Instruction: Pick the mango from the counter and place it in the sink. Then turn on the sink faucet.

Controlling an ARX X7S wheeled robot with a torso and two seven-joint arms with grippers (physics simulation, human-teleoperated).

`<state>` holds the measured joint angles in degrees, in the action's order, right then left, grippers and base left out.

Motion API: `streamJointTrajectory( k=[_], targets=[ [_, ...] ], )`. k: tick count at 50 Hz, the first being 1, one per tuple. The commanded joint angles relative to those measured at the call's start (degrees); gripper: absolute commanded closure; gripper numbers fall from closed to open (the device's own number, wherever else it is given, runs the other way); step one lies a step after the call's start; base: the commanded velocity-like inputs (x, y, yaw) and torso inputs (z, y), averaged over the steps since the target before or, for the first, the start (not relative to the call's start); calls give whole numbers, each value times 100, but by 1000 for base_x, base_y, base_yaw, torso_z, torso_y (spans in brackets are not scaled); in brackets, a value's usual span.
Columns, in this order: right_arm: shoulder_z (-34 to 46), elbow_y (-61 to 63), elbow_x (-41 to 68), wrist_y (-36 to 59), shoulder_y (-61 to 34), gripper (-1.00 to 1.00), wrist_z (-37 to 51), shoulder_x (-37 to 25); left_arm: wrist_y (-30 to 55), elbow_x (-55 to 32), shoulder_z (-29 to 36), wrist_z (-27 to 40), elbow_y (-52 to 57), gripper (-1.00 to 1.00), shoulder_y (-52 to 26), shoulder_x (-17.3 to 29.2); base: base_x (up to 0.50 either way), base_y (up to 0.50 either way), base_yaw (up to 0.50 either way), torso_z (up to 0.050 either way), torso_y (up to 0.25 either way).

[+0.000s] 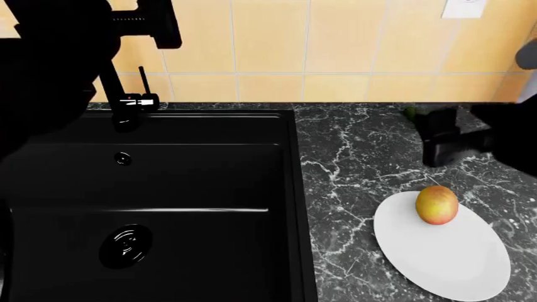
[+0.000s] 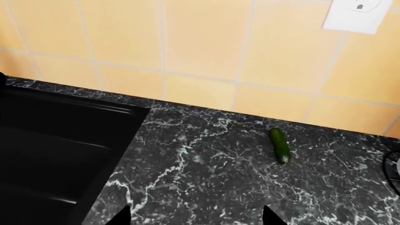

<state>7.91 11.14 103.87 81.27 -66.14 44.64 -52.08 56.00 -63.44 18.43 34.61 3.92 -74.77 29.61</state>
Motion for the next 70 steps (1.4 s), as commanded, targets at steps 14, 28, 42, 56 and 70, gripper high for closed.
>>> streamJointTrajectory(
  k=[14, 28, 42, 56, 70],
  targets=[
    [-51, 368, -1883, -583, 840, -100, -1611, -96, -138, 33, 24, -73, -28, -100, 138, 7, 0, 0, 0, 0, 0],
    [97, -37, -956, -147, 961, -100, -1036, -215, -168, 29, 44, -77, -29, -100, 197, 7, 0, 0, 0, 0, 0],
    [185, -90, -814, -188, 935, -100, -1023, -225, -180, 26, 48, -66, -25, -100, 210, 36, 0, 0, 0, 0, 0],
    [196, 16, -417, -219, 1040, -100, -888, -352, -154, 18, 84, -54, -25, -100, 183, 42, 0, 0, 0, 0, 0],
    [184, 218, -118, -260, 1164, -100, -958, -453, -147, 0, 94, -42, -19, -100, 175, 57, 0, 0, 0, 0, 0]
  ],
)
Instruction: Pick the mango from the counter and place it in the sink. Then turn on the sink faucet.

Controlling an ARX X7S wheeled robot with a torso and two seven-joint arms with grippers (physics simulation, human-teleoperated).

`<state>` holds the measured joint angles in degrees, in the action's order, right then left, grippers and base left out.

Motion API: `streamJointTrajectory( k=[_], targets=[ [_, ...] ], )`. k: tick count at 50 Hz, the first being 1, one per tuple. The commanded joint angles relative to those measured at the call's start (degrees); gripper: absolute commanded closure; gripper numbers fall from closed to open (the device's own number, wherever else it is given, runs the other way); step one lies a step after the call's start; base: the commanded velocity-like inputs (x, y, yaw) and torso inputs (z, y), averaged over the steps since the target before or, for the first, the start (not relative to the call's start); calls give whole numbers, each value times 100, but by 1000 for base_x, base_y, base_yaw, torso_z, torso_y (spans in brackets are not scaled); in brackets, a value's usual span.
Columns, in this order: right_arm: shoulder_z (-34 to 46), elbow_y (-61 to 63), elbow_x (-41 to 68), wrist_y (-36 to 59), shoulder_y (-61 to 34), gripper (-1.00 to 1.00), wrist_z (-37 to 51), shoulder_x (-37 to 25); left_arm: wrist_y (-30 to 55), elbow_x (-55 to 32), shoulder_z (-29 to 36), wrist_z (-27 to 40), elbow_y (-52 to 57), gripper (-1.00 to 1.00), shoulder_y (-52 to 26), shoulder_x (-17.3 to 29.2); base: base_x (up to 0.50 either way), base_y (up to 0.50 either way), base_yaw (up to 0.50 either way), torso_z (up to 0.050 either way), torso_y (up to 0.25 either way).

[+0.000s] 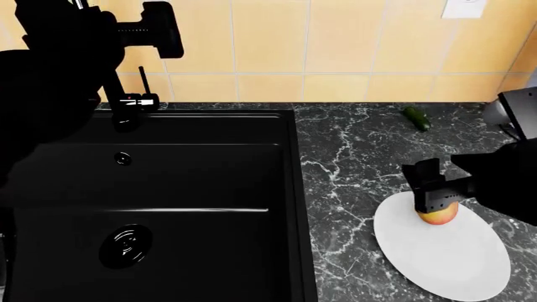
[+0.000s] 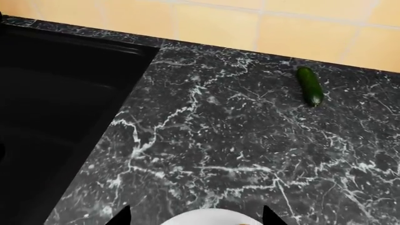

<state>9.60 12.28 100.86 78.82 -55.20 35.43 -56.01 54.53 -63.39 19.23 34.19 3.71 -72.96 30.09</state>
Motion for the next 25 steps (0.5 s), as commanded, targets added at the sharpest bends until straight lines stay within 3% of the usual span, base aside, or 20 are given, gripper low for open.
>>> streamJointTrajectory(
  k=[1, 25],
  targets=[
    [26, 85, 145, -14, 61, -100, -54, -57, -1, -6, 15, 0, 2, -100, -7, 9, 0, 0, 0, 0, 0],
    [41, 184, -193, -177, 311, -100, -176, -239, -33, -16, 40, -8, -2, -100, 27, 16, 0, 0, 0, 0, 0]
  ],
)
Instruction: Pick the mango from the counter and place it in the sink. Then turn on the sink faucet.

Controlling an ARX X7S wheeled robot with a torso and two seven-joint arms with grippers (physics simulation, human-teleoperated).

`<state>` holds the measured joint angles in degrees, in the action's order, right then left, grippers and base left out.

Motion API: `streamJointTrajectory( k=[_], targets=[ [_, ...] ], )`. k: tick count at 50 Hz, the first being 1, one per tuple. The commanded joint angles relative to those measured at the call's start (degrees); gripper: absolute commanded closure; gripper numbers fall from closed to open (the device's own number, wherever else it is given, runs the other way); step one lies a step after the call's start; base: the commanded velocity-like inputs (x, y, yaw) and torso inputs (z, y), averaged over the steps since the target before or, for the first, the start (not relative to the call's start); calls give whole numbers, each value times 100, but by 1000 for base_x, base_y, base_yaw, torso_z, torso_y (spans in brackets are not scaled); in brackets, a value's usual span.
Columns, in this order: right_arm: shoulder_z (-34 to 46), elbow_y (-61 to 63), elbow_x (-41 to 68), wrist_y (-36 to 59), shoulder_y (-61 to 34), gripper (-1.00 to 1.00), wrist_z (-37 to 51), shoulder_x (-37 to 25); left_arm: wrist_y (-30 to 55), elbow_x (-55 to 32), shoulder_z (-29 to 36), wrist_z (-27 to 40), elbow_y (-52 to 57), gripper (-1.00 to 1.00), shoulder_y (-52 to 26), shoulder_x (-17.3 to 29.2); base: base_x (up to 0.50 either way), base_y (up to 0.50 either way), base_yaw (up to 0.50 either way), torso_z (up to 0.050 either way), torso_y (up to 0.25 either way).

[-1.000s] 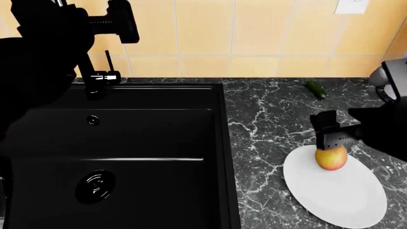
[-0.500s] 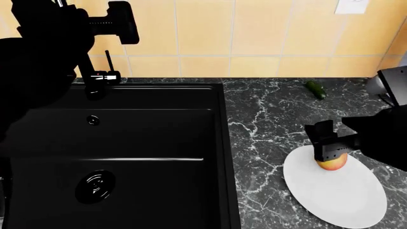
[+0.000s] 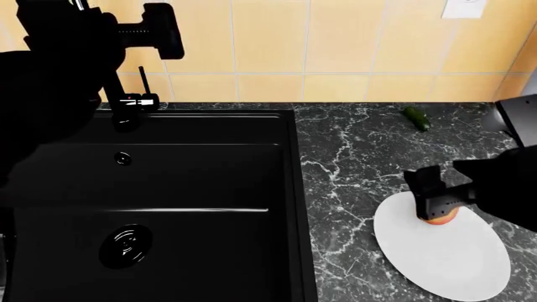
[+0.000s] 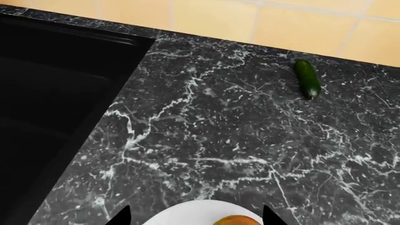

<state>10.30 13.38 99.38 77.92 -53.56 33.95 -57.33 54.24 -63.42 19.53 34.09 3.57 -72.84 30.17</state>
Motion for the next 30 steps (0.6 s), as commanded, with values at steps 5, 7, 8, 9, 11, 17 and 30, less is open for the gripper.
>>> streamJointTrajectory(
  k=[5, 7, 8, 9, 11, 17, 30],
  targets=[
    [-21, 124, 21, -112, 210, -100, -40, -112, 1, -15, 13, 18, -4, -100, -2, 5, 0, 0, 0, 0, 0],
    [-23, 127, 7, -129, 255, -100, -65, -124, 8, -27, 8, 28, 5, -100, -18, 3, 0, 0, 0, 0, 0],
    [-32, 134, -14, -142, 286, -100, -91, -134, -2, -15, 16, 14, -1, -100, -16, 5, 0, 0, 0, 0, 0],
    [-38, 147, -41, -157, 322, -100, -124, -136, -26, 10, 27, -3, -21, -100, 1, 5, 0, 0, 0, 0, 0],
    [-42, 159, -52, -179, 364, -100, -144, -139, -37, 20, 38, -12, -33, -100, 19, 3, 0, 0, 0, 0, 0],
    [-57, 182, -133, -245, 494, -100, -251, -155, -20, -8, 29, 11, 4, -100, 22, 24, 0, 0, 0, 0, 0],
    [-62, 193, -390, -399, 730, -100, -432, -166, -65, 9, 53, -14, -8, -100, 62, 20, 0, 0, 0, 0, 0]
  ],
)
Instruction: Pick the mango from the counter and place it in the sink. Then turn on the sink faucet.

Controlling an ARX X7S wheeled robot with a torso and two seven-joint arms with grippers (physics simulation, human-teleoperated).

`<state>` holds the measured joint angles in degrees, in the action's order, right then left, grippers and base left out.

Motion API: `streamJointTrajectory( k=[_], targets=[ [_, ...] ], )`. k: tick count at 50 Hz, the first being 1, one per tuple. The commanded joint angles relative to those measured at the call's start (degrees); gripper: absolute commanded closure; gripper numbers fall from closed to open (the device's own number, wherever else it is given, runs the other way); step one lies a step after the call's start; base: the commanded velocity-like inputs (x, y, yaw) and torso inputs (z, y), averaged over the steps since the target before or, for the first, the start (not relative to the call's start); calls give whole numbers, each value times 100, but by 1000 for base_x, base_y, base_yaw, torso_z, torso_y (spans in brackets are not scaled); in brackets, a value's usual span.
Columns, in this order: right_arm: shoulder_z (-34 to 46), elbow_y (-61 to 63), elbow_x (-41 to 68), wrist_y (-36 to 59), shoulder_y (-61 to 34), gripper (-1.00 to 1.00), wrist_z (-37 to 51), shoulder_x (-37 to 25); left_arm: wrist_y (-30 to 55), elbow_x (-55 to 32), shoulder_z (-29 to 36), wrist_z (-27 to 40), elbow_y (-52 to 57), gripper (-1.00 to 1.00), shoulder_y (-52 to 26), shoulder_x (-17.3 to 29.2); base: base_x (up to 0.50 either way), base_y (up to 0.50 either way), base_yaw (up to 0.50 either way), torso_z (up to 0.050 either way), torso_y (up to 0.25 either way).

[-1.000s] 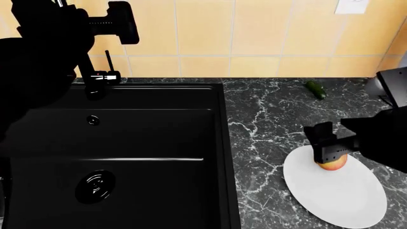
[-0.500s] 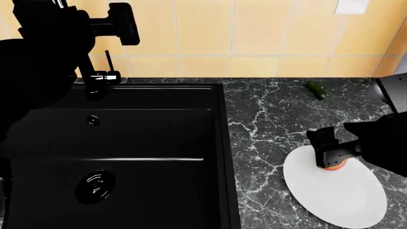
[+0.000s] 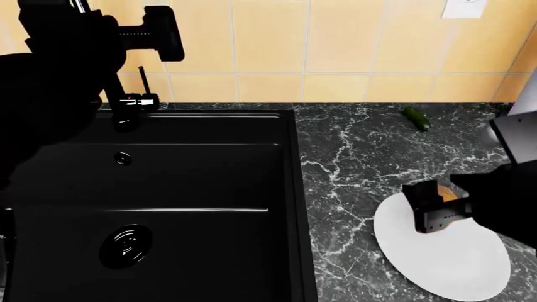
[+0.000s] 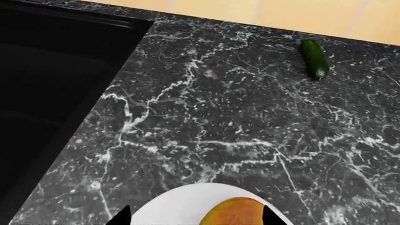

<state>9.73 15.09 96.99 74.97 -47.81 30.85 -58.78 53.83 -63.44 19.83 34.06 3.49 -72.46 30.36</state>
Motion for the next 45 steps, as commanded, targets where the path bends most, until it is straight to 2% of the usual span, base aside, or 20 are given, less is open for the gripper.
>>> streamJointTrajectory(
  k=[1, 13, 45],
  targets=[
    [-7, 15, -138, -107, 129, -100, -106, -21, -31, 11, 19, -13, -10, -100, 26, 1, 0, 0, 0, 0, 0],
    [64, -18, 159, 10, -468, -100, 164, -34, -50, 26, 45, -34, -33, -100, 41, 10, 0, 0, 0, 0, 0],
    [76, -43, -582, -414, 242, -100, -293, -110, -101, 28, 85, -44, -53, -100, 55, -6, 0, 0, 0, 0, 0]
  ],
)
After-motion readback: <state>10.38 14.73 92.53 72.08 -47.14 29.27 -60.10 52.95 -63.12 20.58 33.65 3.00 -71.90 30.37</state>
